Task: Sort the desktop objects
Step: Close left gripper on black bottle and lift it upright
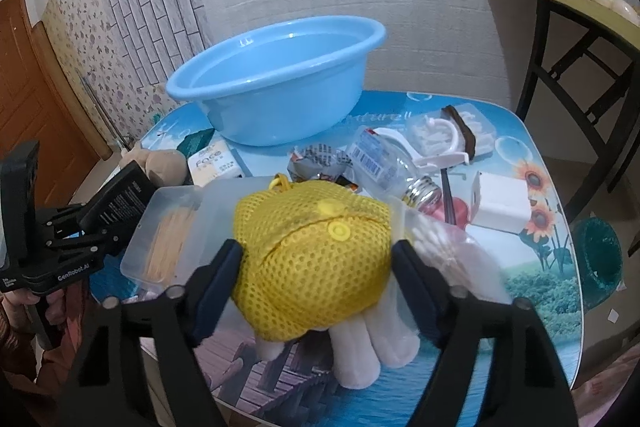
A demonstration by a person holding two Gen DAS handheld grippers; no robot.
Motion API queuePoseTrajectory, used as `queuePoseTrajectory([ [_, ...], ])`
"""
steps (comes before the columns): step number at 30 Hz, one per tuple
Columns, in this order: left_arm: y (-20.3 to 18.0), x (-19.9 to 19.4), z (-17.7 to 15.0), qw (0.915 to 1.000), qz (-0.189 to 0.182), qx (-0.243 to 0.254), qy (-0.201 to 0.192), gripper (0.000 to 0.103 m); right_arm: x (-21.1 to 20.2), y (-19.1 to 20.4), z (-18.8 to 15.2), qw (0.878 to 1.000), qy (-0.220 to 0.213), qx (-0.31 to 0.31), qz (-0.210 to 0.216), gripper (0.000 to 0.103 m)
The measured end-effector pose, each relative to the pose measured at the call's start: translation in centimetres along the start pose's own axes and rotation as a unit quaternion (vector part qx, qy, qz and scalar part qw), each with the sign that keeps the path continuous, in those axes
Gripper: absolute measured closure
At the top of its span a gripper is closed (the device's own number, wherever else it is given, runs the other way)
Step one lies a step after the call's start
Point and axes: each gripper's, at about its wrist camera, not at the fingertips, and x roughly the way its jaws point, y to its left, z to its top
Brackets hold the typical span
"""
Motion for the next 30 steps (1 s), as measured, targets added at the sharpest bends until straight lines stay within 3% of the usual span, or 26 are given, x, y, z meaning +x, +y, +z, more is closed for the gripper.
queuePoseTrajectory([
  [4,0.0,-1.3,0.3,0.9999,-0.002,-0.008,-0.014,0.081,-0.8,0.0,0.2,1.0,-0.011,0.0,0.009,0.039],
  [13,0.6,-4.7,2.2,0.9982,-0.001,-0.026,-0.054,0.082,-3.5,1.2,1.3,0.998,-0.056,-0.014,0.037,0.044],
  [14,0.7,-5.1,2.5,0.998,0.0,-0.026,-0.058,0.083,-3.8,1.4,1.5,0.997,-0.061,-0.016,0.041,0.044],
  [15,0.8,-5.4,2.7,0.9976,0.002,-0.025,-0.064,0.091,-4.2,1.6,1.7,0.997,-0.066,-0.017,0.045,0.044],
  [19,1.0,-6.7,3.9,0.9961,0.001,-0.018,-0.087,0.093,-4.7,2.2,2.5,0.995,-0.076,-0.024,0.056,0.044],
  [25,1.5,-5.2,3.3,0.9975,-0.002,-0.017,-0.068,0.093,-3.4,2.2,1.9,0.997,-0.053,-0.02,0.056,0.044],
  [27,1.7,-4.5,2.6,0.9977,-0.009,-0.023,-0.064,0.085,-3.2,2.1,1.7,0.997,-0.048,-0.018,0.054,0.044],
  [29,1.5,-4.6,2.2,0.9972,-0.009,-0.023,-0.07,0.084,-3.1,2.0,1.6,0.997,-0.046,-0.017,0.052,0.044],
  [30,1.5,-4.6,2.1,0.9973,-0.007,-0.022,-0.07,0.078,-3.0,1.9,1.6,0.998,-0.044,-0.016,0.052,0.044],
])
